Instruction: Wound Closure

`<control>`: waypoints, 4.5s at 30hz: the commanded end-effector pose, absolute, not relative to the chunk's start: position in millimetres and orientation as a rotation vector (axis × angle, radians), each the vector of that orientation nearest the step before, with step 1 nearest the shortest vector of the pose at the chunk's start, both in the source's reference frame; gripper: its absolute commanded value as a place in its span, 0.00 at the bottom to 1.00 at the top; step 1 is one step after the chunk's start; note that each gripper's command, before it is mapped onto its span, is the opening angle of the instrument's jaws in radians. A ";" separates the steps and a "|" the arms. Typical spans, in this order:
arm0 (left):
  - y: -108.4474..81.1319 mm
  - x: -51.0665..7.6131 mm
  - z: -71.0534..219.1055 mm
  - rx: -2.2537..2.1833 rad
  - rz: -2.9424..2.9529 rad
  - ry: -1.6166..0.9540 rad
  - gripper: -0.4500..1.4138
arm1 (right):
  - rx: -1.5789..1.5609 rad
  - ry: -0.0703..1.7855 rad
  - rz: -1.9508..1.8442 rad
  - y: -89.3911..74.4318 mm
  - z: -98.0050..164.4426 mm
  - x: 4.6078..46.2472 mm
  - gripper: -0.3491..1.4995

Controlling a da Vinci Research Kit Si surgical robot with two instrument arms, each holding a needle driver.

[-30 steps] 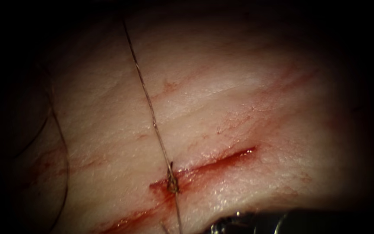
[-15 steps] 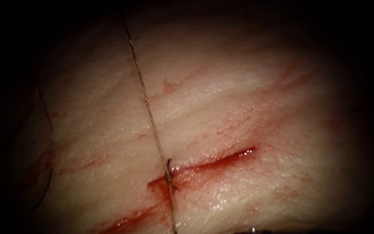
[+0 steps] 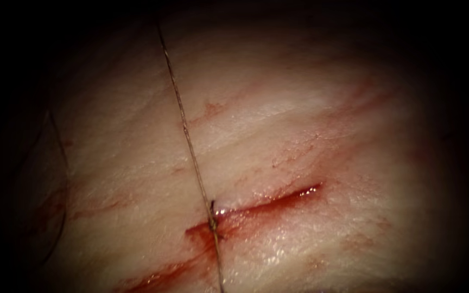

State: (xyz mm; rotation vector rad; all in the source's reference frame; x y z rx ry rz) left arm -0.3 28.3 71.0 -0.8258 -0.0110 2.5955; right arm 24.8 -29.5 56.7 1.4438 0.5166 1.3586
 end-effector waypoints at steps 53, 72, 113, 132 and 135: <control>20.1 2.6 55.6 -1.004 2.542 -0.152 0.00 | 0.589 1.176 0.464 -9.9 69.1 28.7 0.90; 19.8 2.3 53.8 -1.028 2.532 -0.149 0.00 | 0.620 1.182 0.450 -9.6 70.4 34.7 0.91; 20.1 1.3 53.2 -1.049 2.529 -0.151 0.00 | 0.721 1.188 0.437 -11.9 72.3 36.0 0.00; 18.5 0.0 54.0 -1.070 2.518 -0.127 0.00 | 0.683 1.185 0.502 -8.9 67.5 29.4 0.98; 17.2 -3.0 56.0 -1.084 2.529 -0.144 0.00 | 0.587 1.176 0.542 -8.0 62.3 22.3 0.99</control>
